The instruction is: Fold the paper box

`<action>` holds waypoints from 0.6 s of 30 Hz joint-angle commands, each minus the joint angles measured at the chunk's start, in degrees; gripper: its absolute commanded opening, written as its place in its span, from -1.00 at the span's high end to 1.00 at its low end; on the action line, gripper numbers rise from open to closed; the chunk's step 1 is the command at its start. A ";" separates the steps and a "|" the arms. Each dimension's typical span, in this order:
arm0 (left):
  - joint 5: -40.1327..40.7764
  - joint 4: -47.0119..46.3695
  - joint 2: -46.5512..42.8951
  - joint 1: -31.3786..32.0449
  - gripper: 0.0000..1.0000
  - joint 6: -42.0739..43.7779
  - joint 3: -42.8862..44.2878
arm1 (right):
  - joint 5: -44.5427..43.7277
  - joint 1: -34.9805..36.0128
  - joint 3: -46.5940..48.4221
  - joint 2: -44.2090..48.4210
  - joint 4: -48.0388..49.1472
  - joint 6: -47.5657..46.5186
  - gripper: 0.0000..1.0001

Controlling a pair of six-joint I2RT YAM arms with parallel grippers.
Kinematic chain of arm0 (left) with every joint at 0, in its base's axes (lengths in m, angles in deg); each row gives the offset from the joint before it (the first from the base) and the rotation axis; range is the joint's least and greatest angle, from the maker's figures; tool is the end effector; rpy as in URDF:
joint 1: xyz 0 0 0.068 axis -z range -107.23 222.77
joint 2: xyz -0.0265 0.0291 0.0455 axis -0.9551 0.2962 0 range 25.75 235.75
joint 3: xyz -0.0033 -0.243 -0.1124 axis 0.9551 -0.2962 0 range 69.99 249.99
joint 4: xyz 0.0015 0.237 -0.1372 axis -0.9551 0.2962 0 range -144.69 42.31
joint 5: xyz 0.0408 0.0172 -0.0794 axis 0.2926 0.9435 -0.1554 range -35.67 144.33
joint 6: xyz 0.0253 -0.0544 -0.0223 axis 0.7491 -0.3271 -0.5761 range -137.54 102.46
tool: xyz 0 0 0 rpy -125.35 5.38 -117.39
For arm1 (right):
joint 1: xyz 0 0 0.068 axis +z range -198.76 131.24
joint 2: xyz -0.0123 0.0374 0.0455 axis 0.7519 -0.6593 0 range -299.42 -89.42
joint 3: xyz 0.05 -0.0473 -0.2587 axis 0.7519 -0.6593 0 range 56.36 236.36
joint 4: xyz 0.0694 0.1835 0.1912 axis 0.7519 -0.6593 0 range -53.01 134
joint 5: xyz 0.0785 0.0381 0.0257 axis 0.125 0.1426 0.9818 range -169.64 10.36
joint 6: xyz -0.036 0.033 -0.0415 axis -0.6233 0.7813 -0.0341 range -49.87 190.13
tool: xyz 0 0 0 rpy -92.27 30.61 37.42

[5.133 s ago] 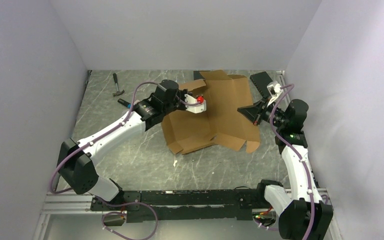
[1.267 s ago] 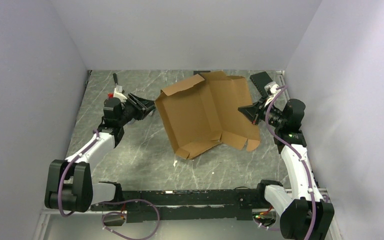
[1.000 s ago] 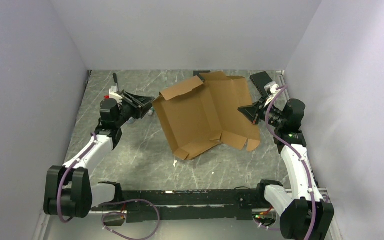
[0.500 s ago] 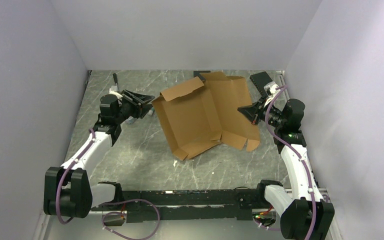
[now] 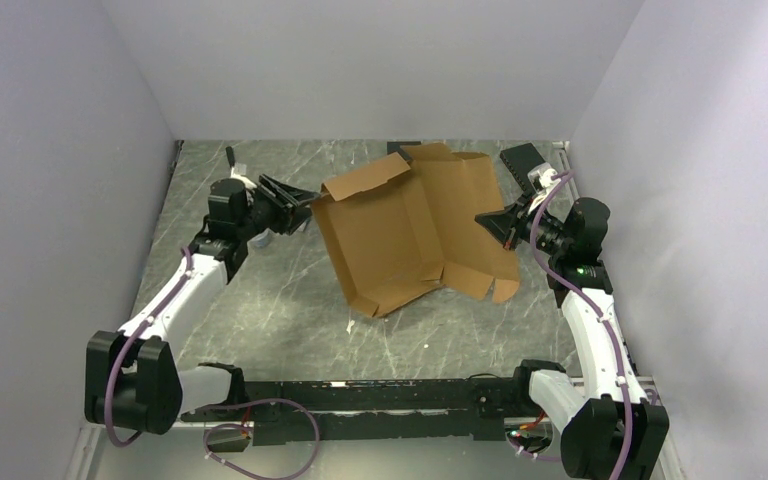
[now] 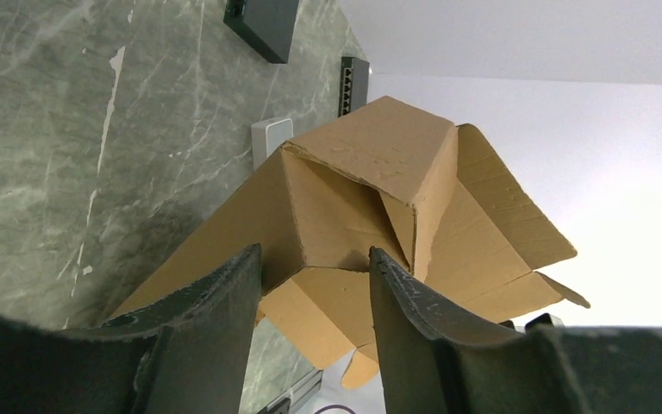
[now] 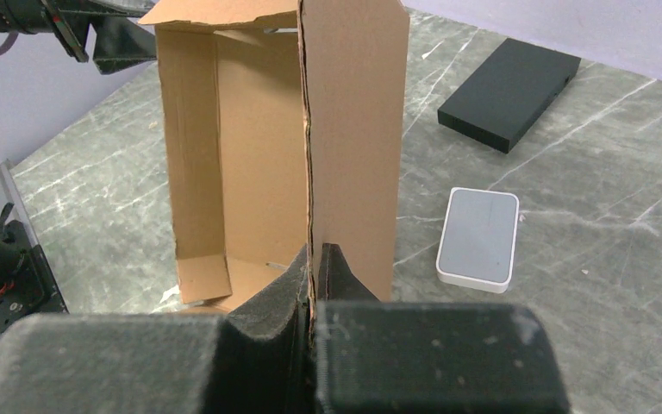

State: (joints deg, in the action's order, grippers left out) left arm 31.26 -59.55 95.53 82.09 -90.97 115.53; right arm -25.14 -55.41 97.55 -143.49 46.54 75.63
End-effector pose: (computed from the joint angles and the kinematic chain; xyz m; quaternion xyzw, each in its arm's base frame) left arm 0.2963 -0.0683 0.2653 -0.3264 0.7390 -0.4968 0.3171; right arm 0.2377 0.0130 0.3054 -0.2194 0.7099 0.3458 0.5730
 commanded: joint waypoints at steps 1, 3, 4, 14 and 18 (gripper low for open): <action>4.16 6.12 0.90 2.13 -0.05 3.77 4.50 | 0.61 0.33 0.79 -0.08 1.54 -0.97 1.00; 6.79 10.70 1.27 3.20 -0.03 5.07 6.17 | 0.69 0.31 0.74 0.00 1.51 -0.95 1.00; 8.50 12.70 1.36 3.76 -0.02 5.69 7.21 | 0.74 0.32 0.74 -0.05 1.50 -0.94 1.00; 15.85 17.93 2.11 7.30 0.07 6.91 12.18 | 1.93 0.85 0.73 0.14 1.58 -1.40 1.00; 16.65 17.25 2.08 7.90 0.07 5.31 12.17 | 1.87 1.03 0.80 0.51 1.23 -2.19 1.00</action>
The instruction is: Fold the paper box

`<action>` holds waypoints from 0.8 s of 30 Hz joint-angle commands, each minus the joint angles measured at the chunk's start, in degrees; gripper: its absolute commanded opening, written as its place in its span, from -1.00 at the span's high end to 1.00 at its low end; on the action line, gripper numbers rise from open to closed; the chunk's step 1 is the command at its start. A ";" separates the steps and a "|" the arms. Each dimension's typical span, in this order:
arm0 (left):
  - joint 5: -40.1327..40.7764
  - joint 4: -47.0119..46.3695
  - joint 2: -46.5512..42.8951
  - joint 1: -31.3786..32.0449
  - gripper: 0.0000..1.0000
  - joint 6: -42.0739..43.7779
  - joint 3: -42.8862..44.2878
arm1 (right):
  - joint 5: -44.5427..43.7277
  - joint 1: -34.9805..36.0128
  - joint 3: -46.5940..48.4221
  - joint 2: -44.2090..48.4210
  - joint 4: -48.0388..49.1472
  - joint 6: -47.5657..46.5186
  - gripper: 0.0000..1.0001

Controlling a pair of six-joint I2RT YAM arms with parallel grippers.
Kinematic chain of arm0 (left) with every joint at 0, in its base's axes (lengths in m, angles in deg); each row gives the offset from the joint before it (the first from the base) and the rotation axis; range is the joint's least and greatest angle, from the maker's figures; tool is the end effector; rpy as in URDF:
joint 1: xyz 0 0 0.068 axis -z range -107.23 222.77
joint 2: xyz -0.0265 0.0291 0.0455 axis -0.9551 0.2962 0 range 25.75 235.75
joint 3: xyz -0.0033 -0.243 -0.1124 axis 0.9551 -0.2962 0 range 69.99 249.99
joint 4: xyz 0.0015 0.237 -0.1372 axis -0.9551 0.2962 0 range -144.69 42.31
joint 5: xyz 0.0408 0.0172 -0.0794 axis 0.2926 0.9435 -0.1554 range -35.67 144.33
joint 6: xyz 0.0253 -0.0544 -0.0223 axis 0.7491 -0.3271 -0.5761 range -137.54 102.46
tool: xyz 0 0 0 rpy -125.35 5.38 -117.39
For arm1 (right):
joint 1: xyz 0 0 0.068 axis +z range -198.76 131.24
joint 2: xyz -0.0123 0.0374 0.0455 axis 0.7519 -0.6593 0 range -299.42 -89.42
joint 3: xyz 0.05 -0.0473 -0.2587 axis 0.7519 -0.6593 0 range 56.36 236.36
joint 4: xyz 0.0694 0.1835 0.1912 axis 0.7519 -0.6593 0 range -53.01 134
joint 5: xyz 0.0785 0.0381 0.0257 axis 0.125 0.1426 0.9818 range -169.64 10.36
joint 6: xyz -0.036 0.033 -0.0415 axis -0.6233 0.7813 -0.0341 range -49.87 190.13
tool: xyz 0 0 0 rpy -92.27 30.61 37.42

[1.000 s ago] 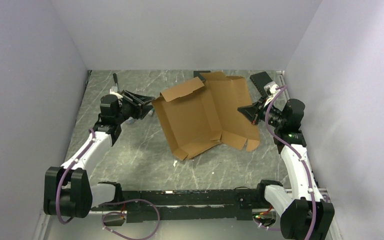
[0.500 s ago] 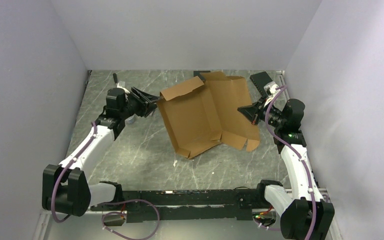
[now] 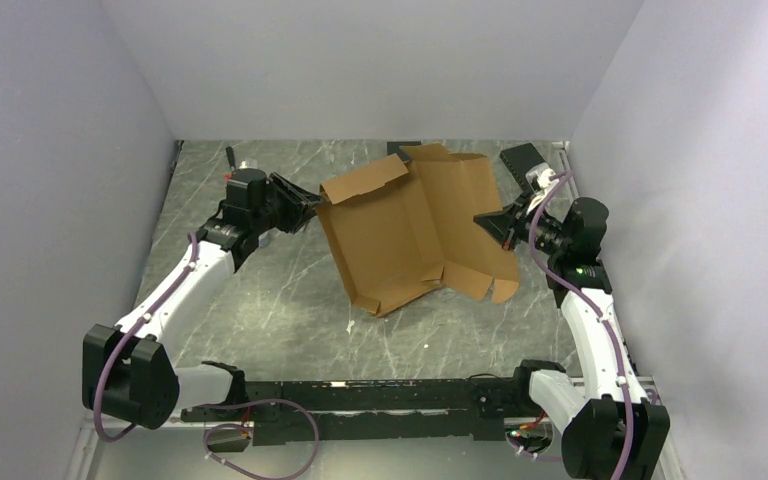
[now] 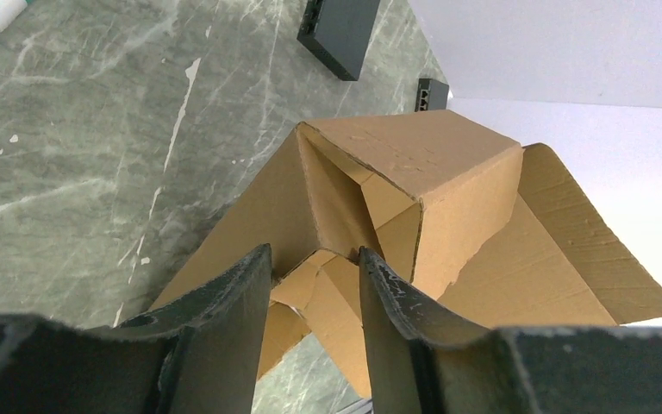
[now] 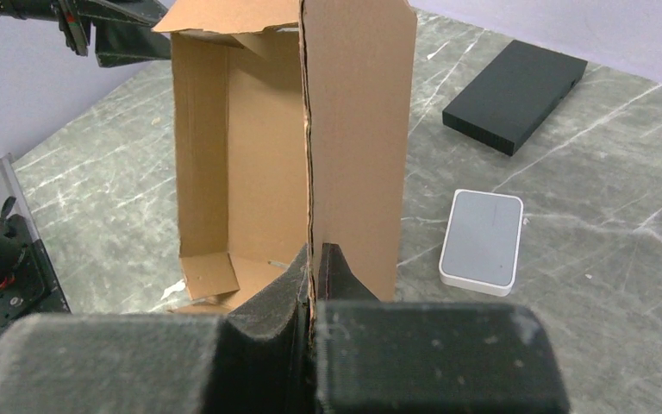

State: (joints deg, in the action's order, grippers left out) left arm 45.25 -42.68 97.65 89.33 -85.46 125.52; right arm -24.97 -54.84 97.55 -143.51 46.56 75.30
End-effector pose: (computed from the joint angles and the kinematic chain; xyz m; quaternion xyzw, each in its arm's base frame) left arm 0.2972 -0.0965 0.2858 -0.3345 0.7892 -0.3935 0.3323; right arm 0.2375 0.0154 0.3054 -0.2258 0.7077 0.3481 0.5718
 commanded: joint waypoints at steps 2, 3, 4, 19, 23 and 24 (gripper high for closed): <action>3.19 -0.07 -0.51 0.67 0.04 -1.39 1.60 | 1.38 0.54 0.90 0.60 0.84 -2.36 1.00; 3.46 -0.52 -0.82 0.67 0.02 -2.04 1.23 | 1.21 0.59 0.98 0.64 0.70 -2.62 1.00; 3.73 -1.29 -1.31 0.68 0.01 -2.86 0.69 | 1.10 0.68 1.00 0.68 0.58 -2.80 1.00; 6.45 -7.95 -1.32 2.37 -0.09 -9.85 -1.62 | -1.04 1.91 1.17 1.00 -1.07 -6.46 1.00; 8.87 -8.41 -3.93 2.81 -0.08 -10.23 -2.93 | -1.45 2.26 1.30 0.70 -1.31 -6.77 1.00; 8.90 -8.67 -4.60 2.86 -0.08 -10.40 -3.45 | -1.54 2.35 1.27 0.67 -1.41 -6.83 1.00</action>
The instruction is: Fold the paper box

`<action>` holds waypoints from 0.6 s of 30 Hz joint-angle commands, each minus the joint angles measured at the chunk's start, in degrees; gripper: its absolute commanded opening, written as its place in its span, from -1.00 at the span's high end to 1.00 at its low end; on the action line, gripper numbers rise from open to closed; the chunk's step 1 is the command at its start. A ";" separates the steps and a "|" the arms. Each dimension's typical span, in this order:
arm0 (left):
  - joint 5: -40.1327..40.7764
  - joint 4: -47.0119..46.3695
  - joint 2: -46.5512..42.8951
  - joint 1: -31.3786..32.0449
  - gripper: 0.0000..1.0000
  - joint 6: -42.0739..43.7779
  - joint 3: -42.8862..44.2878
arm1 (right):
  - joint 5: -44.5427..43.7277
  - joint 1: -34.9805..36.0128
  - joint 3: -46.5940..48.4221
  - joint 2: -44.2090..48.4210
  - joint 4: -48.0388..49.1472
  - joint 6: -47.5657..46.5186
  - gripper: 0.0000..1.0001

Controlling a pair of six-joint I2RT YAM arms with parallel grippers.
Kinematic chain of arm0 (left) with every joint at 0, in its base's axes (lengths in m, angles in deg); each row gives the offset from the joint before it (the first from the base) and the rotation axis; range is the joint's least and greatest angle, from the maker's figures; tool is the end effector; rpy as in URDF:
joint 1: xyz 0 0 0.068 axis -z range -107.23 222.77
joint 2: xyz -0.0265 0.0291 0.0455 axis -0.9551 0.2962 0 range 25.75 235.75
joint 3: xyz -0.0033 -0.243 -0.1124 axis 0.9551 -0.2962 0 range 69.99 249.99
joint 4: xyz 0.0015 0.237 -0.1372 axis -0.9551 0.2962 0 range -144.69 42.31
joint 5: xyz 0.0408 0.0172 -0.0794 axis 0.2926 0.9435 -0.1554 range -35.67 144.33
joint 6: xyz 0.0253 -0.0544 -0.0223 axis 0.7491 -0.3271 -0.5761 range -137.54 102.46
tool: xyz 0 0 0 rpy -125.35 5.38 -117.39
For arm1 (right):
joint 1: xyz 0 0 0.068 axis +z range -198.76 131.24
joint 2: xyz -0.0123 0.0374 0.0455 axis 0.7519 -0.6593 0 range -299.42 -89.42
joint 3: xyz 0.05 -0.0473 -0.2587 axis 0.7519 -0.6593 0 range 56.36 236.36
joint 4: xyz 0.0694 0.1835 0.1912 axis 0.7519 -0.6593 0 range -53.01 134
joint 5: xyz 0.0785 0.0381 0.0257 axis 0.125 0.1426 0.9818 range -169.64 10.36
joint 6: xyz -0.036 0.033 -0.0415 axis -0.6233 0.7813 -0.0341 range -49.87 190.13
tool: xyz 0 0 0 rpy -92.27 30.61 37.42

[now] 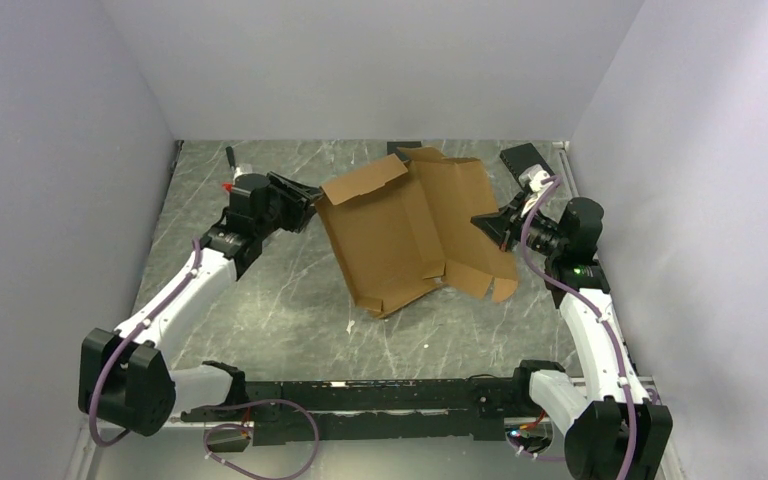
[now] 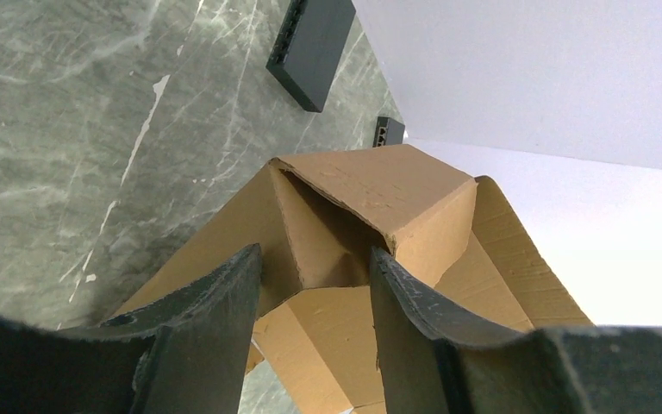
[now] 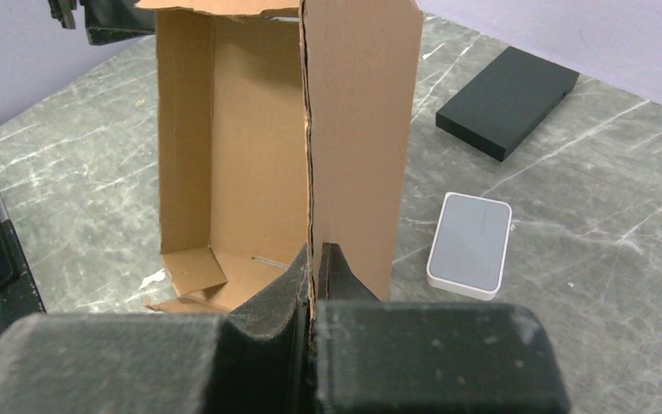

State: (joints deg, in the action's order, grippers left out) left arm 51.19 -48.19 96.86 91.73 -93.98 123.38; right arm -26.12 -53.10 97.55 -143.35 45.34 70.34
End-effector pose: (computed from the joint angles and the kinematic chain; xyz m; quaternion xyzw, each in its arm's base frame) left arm 0.2952 -0.1043 0.2862 -0.3906 0.7431 -0.4169 0.3483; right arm 0.2367 0.0221 0.3037 -0.2575 0.7017 0.3278 0.5778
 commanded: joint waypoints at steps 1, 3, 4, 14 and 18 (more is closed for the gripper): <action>2.96 -3.32 -4.40 0.53 -0.08 -2.02 -1.75 | -0.49 0.71 1.33 0.41 -0.20 -1.92 1.00; 4.26 -3.47 -5.19 0.59 -0.07 -2.29 -2.41 | -0.58 0.82 1.27 0.33 -0.21 -2.00 1.00; 4.78 -3.51 -5.34 0.63 -0.06 -2.37 -2.61 | -0.61 0.87 1.26 0.23 -0.20 -2.05 1.00; 5.16 -8.21 -5.99 1.08 -0.05 -4.38 -5.95 | -0.87 1.00 1.17 -0.38 -0.03 -1.97 1.00; 5.29 -9.82 -6.14 1.23 -0.06 -4.74 -6.85 | -1.02 1.17 1.17 -0.78 -0.12 -2.14 1.00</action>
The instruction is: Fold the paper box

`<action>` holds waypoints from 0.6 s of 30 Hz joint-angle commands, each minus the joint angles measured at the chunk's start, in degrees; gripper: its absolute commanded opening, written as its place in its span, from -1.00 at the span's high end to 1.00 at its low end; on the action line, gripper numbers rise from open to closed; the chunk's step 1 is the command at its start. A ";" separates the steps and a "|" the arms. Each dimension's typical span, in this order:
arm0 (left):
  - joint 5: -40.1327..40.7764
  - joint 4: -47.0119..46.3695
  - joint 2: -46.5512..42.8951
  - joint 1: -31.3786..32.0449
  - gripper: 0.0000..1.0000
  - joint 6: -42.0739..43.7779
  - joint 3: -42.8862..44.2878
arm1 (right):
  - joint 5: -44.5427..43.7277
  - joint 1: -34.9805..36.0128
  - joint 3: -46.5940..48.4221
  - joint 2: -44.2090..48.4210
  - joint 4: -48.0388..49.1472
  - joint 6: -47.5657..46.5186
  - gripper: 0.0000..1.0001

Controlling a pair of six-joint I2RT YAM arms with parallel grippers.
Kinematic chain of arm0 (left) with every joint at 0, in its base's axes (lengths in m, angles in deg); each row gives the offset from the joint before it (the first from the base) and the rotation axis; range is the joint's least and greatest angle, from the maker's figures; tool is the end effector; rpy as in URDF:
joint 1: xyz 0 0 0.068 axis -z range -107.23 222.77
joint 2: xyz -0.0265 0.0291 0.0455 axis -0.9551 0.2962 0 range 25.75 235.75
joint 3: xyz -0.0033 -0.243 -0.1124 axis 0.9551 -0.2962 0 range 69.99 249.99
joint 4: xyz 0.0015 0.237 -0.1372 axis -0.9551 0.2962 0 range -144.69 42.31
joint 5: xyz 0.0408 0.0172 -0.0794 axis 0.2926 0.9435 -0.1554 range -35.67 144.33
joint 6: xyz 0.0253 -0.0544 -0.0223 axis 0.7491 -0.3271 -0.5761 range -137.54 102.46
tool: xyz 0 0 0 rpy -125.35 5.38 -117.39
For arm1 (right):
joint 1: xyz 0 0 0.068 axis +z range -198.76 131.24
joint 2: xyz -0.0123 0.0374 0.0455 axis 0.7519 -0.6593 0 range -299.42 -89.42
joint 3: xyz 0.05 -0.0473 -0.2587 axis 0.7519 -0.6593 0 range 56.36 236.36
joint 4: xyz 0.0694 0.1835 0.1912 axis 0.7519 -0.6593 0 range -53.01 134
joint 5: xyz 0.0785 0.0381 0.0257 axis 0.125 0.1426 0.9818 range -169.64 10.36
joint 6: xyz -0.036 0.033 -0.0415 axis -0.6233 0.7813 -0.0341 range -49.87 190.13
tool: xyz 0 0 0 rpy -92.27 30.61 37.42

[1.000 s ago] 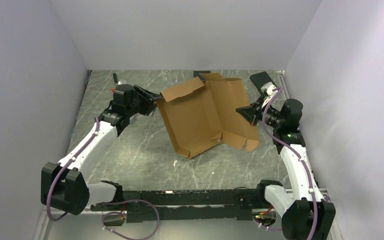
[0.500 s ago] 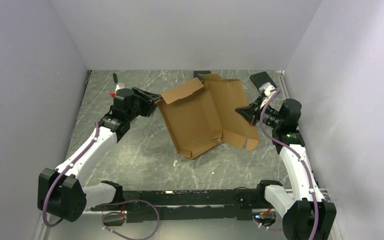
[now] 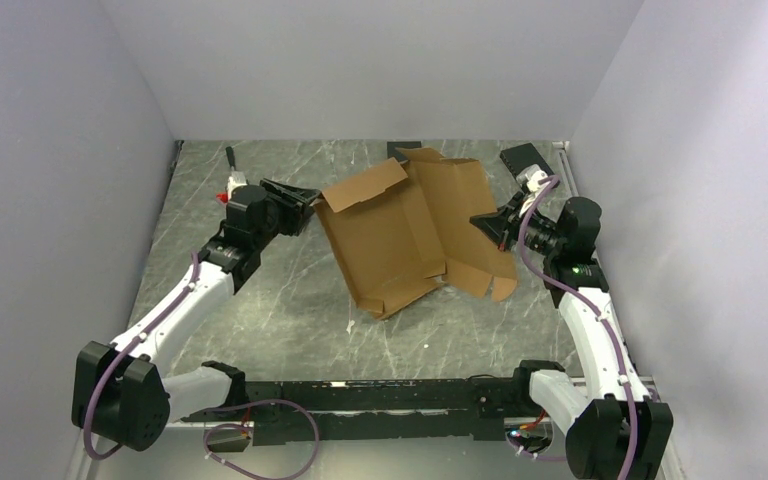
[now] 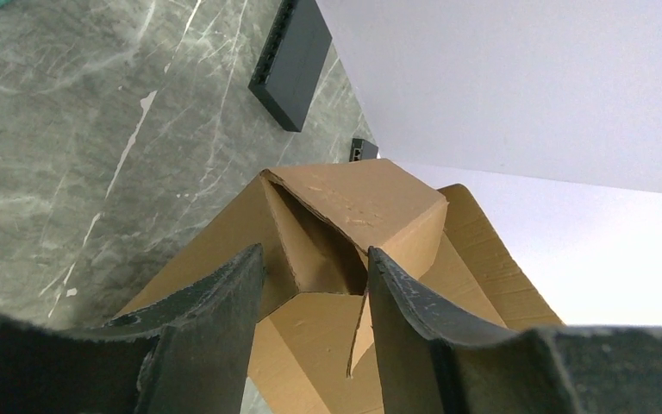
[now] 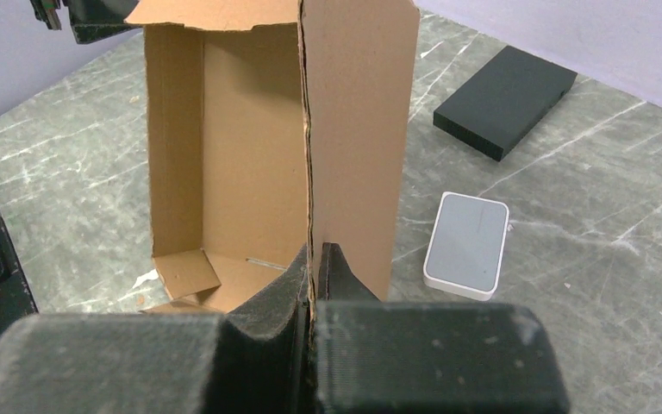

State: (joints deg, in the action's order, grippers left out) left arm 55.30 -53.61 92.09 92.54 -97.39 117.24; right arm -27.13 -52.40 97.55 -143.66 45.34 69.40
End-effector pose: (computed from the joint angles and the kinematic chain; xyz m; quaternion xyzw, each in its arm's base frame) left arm 0.2786 -0.0992 0.2801 -0.4147 0.7074 -0.4327 0.3747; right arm 0.2381 0.0243 0.3024 -0.2615 0.7024 0.3212 0.5789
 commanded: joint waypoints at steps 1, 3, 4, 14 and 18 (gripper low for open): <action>1.34 -4.77 -1.35 0.44 -0.06 -1.42 -0.98 | -0.04 0.47 1.21 -0.44 -0.14 -1.26 1.00; 1.36 -5.46 -1.46 0.45 -0.08 -1.57 -1.30 | -0.11 0.48 1.15 -0.45 -0.13 -1.29 1.00; 1.39 -5.86 -1.52 0.45 -0.08 -1.61 -1.48 | -0.13 0.52 1.13 -0.48 -0.14 -1.33 1.00; 0.86 -8.37 -1.95 0.45 -0.09 -1.10 -2.83 | -0.29 0.65 1.09 -0.61 -0.26 -1.55 1.00; 2.17 -8.78 -3.29 0.53 -0.09 -1.72 -4.28 | -0.30 0.69 1.17 -0.69 -0.36 -1.69 1.00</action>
State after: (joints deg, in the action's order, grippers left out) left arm 55.76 -58.85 91.33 92.74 -98.27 114.18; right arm -27.33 -52.07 97.55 -144.14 45.34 68.98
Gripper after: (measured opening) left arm 0.546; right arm 0.019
